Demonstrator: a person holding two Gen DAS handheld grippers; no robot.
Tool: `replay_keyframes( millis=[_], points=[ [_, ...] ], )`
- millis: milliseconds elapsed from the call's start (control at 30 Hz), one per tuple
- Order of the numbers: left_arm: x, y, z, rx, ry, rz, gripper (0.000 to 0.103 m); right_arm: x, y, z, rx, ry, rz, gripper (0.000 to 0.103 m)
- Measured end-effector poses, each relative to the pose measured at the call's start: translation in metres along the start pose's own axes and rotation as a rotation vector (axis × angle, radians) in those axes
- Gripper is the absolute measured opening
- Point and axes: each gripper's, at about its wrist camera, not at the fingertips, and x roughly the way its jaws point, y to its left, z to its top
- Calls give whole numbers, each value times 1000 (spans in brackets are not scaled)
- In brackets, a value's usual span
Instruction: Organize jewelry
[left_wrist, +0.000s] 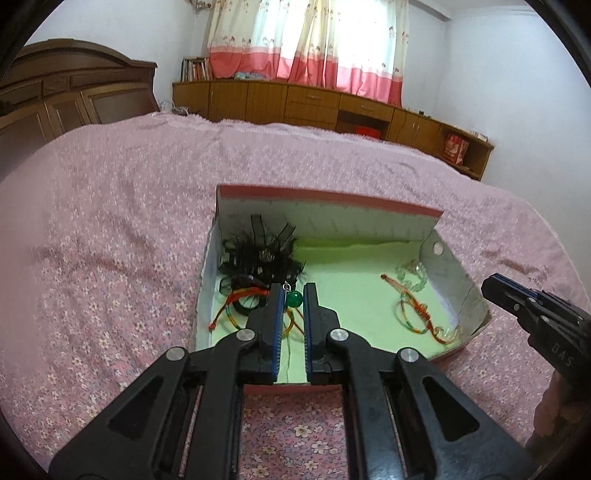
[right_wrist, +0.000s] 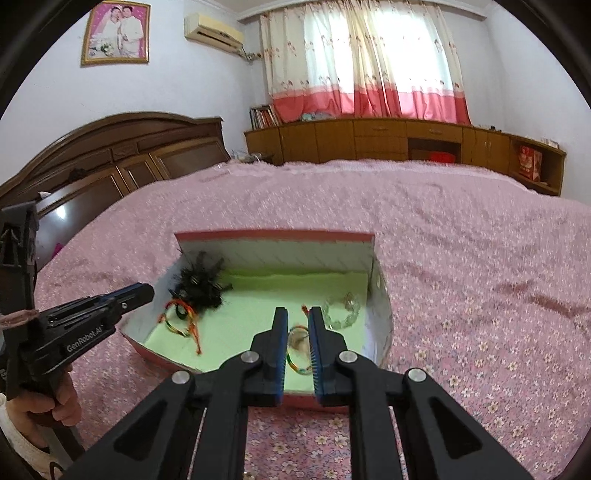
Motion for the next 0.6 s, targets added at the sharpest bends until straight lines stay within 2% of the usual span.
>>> replay_keyframes(
  millis=[367,600],
  points=[
    [28,1,-15,-12,133,-14,2,19,-5,-15,11,78,-8,13],
    [32,-1,-16,-11,163,-17,6,28,-9,-22,35,129,-6,14]
  ],
)
